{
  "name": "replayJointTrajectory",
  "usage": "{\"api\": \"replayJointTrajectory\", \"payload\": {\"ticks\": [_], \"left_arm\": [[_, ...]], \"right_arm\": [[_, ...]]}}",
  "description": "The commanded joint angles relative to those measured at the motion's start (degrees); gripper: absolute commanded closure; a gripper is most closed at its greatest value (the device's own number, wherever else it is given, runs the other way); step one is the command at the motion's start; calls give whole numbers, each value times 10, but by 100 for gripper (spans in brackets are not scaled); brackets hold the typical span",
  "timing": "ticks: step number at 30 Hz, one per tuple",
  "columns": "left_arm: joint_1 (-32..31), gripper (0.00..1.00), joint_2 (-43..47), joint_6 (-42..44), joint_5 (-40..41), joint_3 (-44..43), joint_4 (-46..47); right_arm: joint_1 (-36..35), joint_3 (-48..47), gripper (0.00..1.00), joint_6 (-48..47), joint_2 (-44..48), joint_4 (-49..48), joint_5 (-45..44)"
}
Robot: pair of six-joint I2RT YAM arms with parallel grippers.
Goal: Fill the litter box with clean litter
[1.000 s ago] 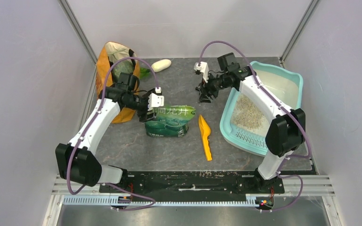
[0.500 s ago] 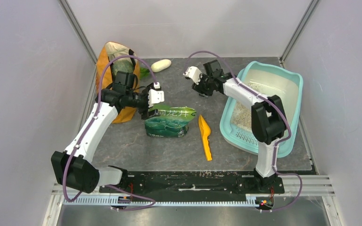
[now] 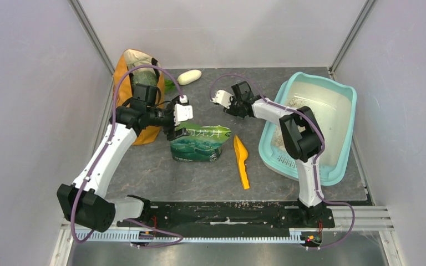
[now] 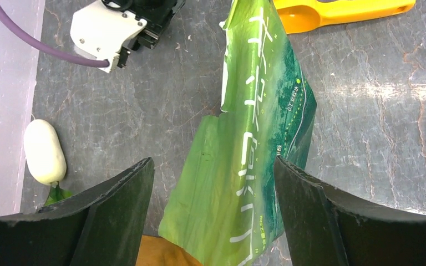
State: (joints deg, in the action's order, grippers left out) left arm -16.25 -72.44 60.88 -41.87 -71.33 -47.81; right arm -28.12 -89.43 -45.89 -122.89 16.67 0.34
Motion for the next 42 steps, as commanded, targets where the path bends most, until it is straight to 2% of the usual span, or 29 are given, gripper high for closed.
{"api": "replayJointTrajectory", "payload": {"ticks": [1, 6, 8, 9, 13, 17, 20, 24, 29, 32, 36, 39, 42], "left_arm": [[-4, 15, 20, -22, -2, -20, 13], [-5, 14, 22, -25, -2, -21, 13], [-6, 14, 24, -28, -2, -24, 14], [-7, 13, 24, -31, -3, -25, 14], [-8, 13, 29, -44, -5, -35, 14], [-8, 12, 35, -96, -14, -56, 39], [-9, 11, 33, -120, -34, -82, 49], [-11, 12, 25, -139, -54, -119, 59], [-26, 13, 29, -156, -73, -131, 97], [-47, 13, 36, -131, -67, -127, 98], [-79, 15, 46, -79, -60, -113, 58], [-106, 16, 49, -94, -61, -101, 54], [-138, 25, 53, -103, -61, -93, 50]], "right_arm": [[0, 5, 57, -31, -14, -54, -36], [1, 6, 82, -37, -14, -67, -36], [1, -2, 98, -34, -16, -66, -43], [2, -7, 100, -33, -17, -64, -46], [14, -12, 100, -20, 8, -47, -33], [39, -43, 100, 34, 81, 27, 34], [66, -97, 100, 66, 144, 124, 132], [98, -143, 100, 59, 242, 232, 296], [101, -174, 100, 31, 334, 376, 469], [96, -188, 100, 58, 358, 445, 555], [66, -189, 100, 46, 375, 525, 577], [35, -173, 100, 25, 390, 563, 573], [7, -154, 100, 33, 406, 563, 560]]}}
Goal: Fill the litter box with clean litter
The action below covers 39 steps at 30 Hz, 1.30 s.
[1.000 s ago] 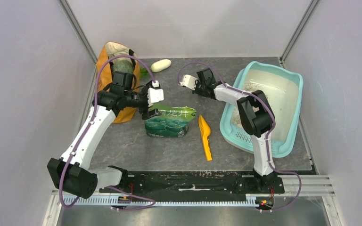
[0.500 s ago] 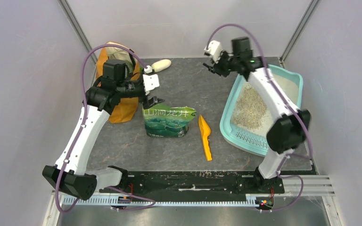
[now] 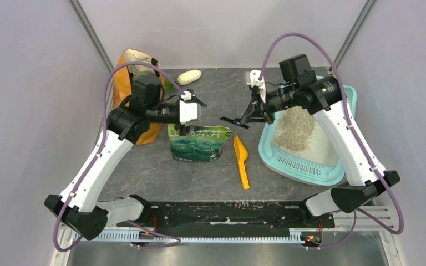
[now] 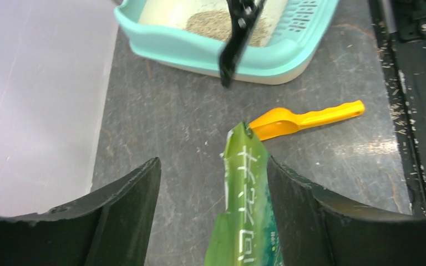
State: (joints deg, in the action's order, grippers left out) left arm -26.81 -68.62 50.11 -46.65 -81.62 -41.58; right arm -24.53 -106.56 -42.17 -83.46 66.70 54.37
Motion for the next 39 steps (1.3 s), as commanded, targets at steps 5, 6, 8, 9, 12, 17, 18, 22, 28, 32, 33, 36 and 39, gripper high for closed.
{"api": "replayJointTrajectory", "payload": {"ticks": [5, 6, 8, 9, 12, 17, 18, 22, 28, 32, 33, 36, 39], "left_arm": [[-86, 32, 7, -22, -7, 15, -13], [-94, 32, 4, -30, -7, 15, -13], [-106, 36, 2, -41, -8, 19, -10], [-109, 40, 2, -56, -8, 23, 0], [-116, 53, 2, -86, -16, 33, 20], [-124, 76, 8, -103, -18, 41, 31], [-124, 76, 9, -103, -18, 42, 31], [-126, 55, 12, -114, -13, 46, 39], [-130, 61, 7, -119, -17, 40, 47], [-132, 82, 7, -140, -19, 43, 57], [-132, 94, 8, -153, -14, 46, 65], [-131, 98, 11, -182, -6, 55, 77], [-131, 98, 14, -194, 0, 65, 75]], "right_arm": [[-50, 23, 100, 19, 16, 49, 11], [-52, 25, 100, 25, 16, 45, 9], [-57, 27, 100, 29, 17, 39, 9], [-60, 31, 100, 33, 18, 34, 8], [-68, 40, 100, 46, 22, 18, 4], [-70, 40, 100, 56, 21, 11, 0], [-70, 40, 100, 59, 21, 10, 0], [-72, 38, 100, 63, 21, 12, 12], [-77, 33, 100, 64, 14, 15, 13], [-77, 34, 100, 76, 15, 6, 13], [-77, 36, 100, 84, 16, 1, 14], [-74, 36, 49, 126, 23, -16, -4], [-45, 51, 32, 145, 51, -44, 17]]}}
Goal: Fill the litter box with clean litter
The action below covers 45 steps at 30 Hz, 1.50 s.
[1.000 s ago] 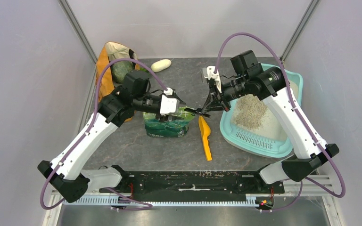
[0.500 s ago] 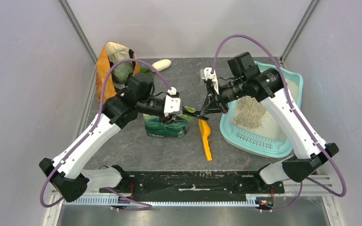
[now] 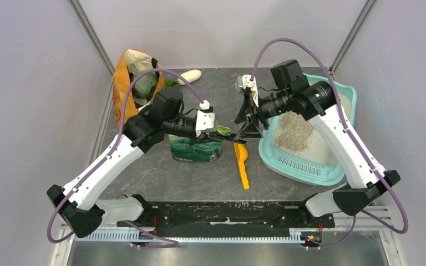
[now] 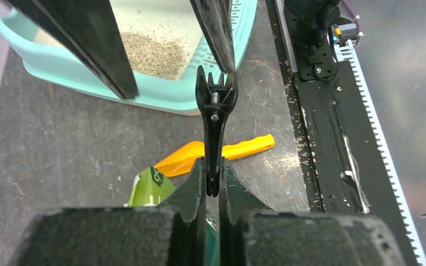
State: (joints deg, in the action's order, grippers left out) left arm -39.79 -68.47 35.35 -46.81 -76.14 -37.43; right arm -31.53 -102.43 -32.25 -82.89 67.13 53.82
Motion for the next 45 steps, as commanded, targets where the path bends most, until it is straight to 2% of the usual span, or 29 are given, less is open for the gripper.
{"api": "replayJointTrajectory", "payload": {"ticks": [1, 5, 7, 10, 18, 23, 32, 37, 38, 39, 41, 42, 45], "left_arm": [[0, 98, 12, -51, 2, 11, 34], [2, 98, 6, -95, 3, 16, 61], [2, 98, 7, -113, 4, 19, 77], [2, 98, 7, -118, 5, 19, 85], [2, 98, 1, -126, 7, 14, 87], [3, 98, -3, -142, 9, 14, 96], [4, 98, -11, -148, 11, 5, 95], [6, 98, -14, -152, 11, 3, 94], [7, 89, -13, -157, 13, 1, 93], [10, 72, -13, -159, 16, -2, 87], [23, 48, -10, -159, 24, -10, 70], [34, 42, -6, -150, 24, -12, 58], [89, 37, 11, -113, 17, -11, 26]], "right_arm": [[29, 19, 29, 52, 58, -60, 22], [25, 45, 23, 67, 80, -74, 37], [10, 59, 16, 66, 84, -78, 9], [-6, 93, 15, 73, 97, -118, -51], [-21, 94, 31, 70, 89, -140, -106], [-31, 94, 33, 61, 87, -143, -128], [-39, 91, 44, 54, 85, -132, -137], [-39, 87, 62, 53, 83, -129, -140], [-39, 86, 70, 53, 82, -129, -143], [-38, 85, 78, 54, 82, -129, -148], [-39, 83, 92, 55, 79, -130, -158], [-38, 83, 99, 53, 78, -130, -161], [-37, 81, 100, 44, 74, -130, -168]]}}
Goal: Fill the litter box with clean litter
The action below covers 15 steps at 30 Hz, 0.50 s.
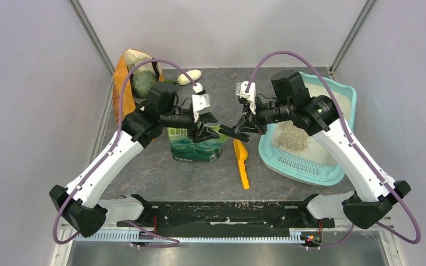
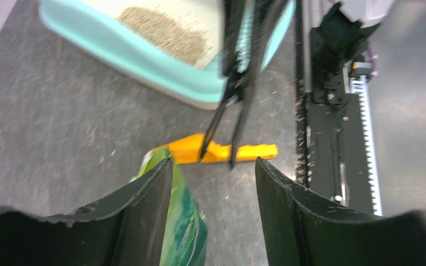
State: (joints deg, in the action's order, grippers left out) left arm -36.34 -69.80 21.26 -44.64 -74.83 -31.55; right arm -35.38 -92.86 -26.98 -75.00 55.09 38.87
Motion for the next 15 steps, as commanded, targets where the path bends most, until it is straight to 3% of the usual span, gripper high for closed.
{"api": "replayJointTrajectory", "payload": {"ticks": [1, 7, 10, 15], "left_arm": [[76, 37, 26, 60, -5, -26, -56], [196, 40, 16, 274, -20, -40, -185], [208, 42, -1, 375, -3, -42, -232], [210, 41, -26, 456, -2, -25, -250]], "right_arm": [[1, -17, 100, -15, -9, -9, -20], [5, -51, 100, -71, -47, 3, -22], [5, -70, 100, -85, -72, 6, -23], [5, -84, 100, -107, -109, 7, -24]]}}
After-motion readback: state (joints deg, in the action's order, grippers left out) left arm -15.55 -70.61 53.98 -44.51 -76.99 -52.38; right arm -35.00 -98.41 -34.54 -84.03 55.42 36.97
